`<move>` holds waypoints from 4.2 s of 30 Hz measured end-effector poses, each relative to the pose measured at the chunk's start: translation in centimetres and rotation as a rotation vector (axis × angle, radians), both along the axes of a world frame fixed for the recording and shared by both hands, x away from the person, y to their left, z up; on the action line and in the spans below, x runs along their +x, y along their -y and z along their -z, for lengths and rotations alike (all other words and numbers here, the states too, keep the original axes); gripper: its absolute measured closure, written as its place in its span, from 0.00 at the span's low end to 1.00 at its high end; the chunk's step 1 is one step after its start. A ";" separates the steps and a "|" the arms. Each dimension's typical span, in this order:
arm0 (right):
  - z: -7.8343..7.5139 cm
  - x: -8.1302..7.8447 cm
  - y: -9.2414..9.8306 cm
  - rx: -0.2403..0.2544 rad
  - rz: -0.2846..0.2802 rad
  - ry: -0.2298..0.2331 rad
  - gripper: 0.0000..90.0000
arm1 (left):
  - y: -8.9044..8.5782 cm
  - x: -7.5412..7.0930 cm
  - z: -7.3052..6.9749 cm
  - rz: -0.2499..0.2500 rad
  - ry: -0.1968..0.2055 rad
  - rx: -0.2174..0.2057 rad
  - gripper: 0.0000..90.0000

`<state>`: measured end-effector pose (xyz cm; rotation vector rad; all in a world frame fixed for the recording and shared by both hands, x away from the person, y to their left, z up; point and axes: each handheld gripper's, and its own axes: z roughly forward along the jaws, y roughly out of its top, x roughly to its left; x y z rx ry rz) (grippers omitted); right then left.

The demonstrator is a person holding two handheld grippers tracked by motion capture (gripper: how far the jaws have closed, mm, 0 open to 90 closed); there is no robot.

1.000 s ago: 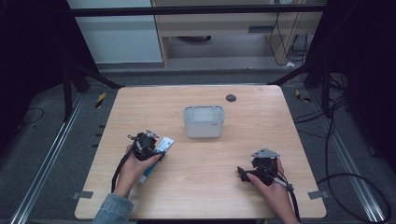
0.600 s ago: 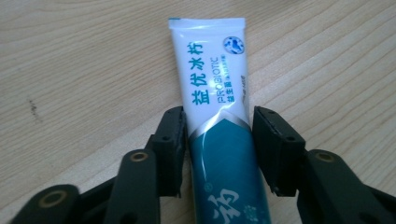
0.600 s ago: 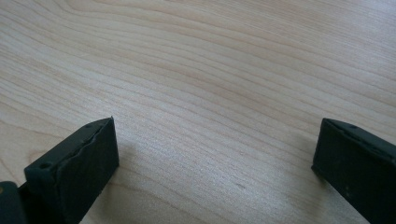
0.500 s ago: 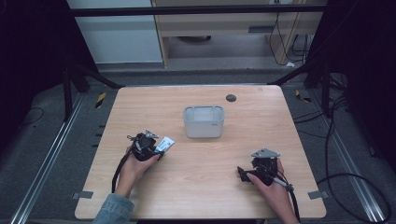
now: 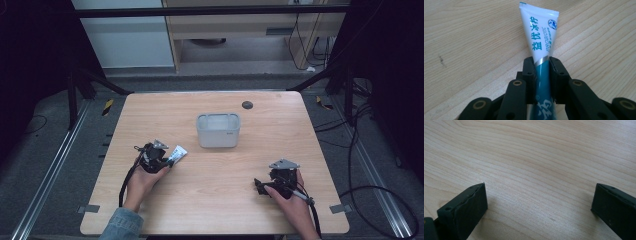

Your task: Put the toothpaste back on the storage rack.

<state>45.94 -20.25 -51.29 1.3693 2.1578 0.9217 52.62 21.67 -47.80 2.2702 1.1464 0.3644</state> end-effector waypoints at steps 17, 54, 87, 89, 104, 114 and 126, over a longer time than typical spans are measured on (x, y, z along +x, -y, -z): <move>0.0 0.0 0.0 0.000 0.000 0.000 0.00 | -1.7 -1.1 -3.1 -0.029 0.074 -0.095 0.87; -0.1 0.0 -0.1 0.009 0.004 -0.009 0.00 | -0.8 -2.4 -8.2 0.012 0.191 -0.177 0.87; 0.0 0.1 -0.1 0.001 0.003 0.001 0.00 | 6.4 1.7 -14.7 0.151 0.241 -0.144 0.88; 0.0 0.1 -0.1 0.000 0.004 0.000 0.00 | 6.7 1.8 -15.1 0.153 0.250 -0.145 0.88; 0.0 0.1 -0.1 -0.001 0.004 -0.001 0.00 | 9.9 4.0 -18.2 0.188 0.266 -0.144 0.88; 0.0 0.1 -0.1 0.003 0.005 -0.003 0.00 | 11.6 5.3 -19.8 0.188 0.283 -0.145 0.88; 0.0 0.1 -0.1 0.000 0.003 -0.001 0.00 | 12.9 5.5 -20.9 0.192 0.306 -0.140 0.88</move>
